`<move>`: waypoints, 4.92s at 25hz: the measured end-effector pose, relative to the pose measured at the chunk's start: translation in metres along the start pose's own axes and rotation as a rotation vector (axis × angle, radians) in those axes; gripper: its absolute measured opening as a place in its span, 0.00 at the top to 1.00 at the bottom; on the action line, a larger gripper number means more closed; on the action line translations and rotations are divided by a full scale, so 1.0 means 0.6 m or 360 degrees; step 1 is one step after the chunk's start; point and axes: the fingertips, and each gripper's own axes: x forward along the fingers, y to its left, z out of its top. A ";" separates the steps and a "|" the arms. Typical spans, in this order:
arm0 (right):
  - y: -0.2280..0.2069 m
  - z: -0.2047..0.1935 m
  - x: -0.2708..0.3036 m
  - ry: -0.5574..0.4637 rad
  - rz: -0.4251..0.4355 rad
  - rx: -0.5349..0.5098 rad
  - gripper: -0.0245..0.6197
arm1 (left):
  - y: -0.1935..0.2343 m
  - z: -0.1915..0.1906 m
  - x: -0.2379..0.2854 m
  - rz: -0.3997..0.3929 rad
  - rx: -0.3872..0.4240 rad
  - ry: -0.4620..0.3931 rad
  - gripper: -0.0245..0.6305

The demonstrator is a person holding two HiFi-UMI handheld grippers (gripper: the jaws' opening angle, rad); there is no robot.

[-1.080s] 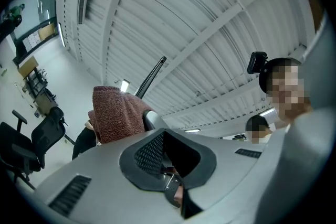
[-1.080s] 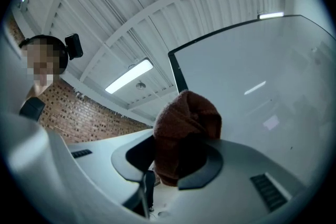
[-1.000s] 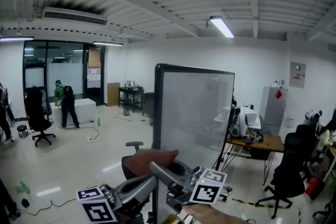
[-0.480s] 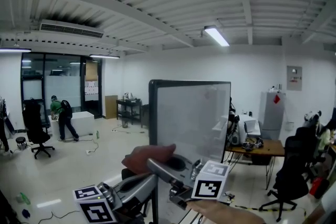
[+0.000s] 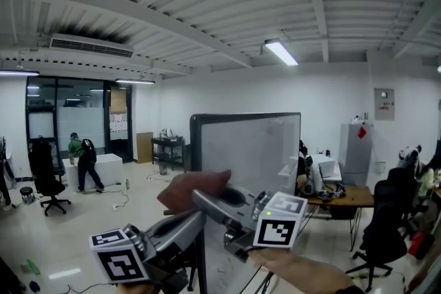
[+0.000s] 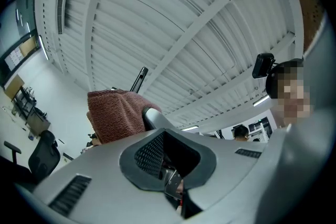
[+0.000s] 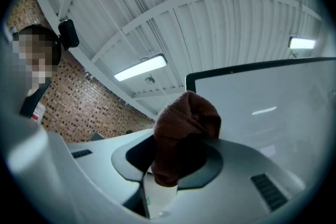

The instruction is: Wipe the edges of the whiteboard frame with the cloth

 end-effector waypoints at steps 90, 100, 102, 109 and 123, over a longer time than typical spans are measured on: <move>-0.322 0.258 0.031 0.0541 0.0137 -0.0659 0.78 | 0.088 0.067 0.332 0.0214 0.0273 -0.0031 0.98; -0.344 0.249 0.048 0.0613 0.0044 -0.0673 0.78 | 0.086 0.039 0.355 0.0082 0.0216 0.0010 0.98; -0.349 0.247 0.049 0.0625 0.0028 -0.0677 0.78 | 0.085 0.034 0.358 0.0057 0.0202 0.0019 0.98; -0.405 0.230 -0.003 0.0628 0.0058 -0.0719 0.78 | 0.090 -0.002 0.394 0.0040 0.0242 0.0023 0.98; -0.562 0.223 -0.080 0.0632 0.0232 -0.0792 0.78 | 0.227 -0.066 0.562 0.0220 0.0296 -0.0037 0.98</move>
